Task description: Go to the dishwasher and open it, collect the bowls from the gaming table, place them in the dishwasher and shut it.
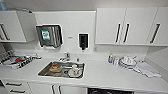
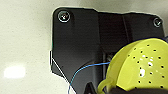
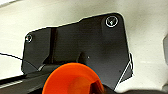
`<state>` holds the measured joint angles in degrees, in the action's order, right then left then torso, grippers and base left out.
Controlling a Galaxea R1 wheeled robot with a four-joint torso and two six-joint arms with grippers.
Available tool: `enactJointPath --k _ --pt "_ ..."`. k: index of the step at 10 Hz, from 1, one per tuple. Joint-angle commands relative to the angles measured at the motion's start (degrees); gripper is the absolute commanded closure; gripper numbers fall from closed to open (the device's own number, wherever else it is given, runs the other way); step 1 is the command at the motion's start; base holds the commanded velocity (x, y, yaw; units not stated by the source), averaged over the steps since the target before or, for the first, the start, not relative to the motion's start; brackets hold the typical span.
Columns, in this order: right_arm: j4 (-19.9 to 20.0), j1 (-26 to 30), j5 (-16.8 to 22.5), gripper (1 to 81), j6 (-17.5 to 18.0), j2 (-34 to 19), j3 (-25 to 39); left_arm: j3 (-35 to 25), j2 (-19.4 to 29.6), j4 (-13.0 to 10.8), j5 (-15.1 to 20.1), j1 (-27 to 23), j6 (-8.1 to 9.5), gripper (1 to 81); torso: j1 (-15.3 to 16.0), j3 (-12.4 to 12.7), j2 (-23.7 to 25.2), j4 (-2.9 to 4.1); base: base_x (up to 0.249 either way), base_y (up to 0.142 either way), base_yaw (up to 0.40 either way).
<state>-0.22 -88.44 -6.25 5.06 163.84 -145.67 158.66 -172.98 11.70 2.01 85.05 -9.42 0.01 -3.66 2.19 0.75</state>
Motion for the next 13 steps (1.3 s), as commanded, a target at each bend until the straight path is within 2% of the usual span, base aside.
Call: enactJointPath --k 1,4,11,13 --pt "0.13 2.78 2.65 81.1 0.04 -0.95 0.13 0.07 0.35 0.34 3.53 -3.09 -0.42 81.1 0.0 0.0 0.0 0.0 0.0 0.0 0.0" --pt "0.04 2.7 2.65 81.1 0.04 -0.95 0.13 0.07 0.35 0.34 3.53 -3.09 -0.5 81.1 -0.01 0.0 0.0 0.0 0.0 0.0 -0.035" --pt "-0.04 2.96 2.65 81.1 0.04 -0.95 0.13 0.16 0.44 0.25 3.44 -3.0 -0.42 81.1 -0.01 0.0 0.0 0.0 0.0 0.0 -0.247" --pt "-0.13 2.88 2.65 81.1 0.04 -0.95 0.13 0.07 0.44 0.34 3.53 -2.92 -0.42 81.1 -0.01 0.0 0.0 0.0 0.0 0.0 -0.067"
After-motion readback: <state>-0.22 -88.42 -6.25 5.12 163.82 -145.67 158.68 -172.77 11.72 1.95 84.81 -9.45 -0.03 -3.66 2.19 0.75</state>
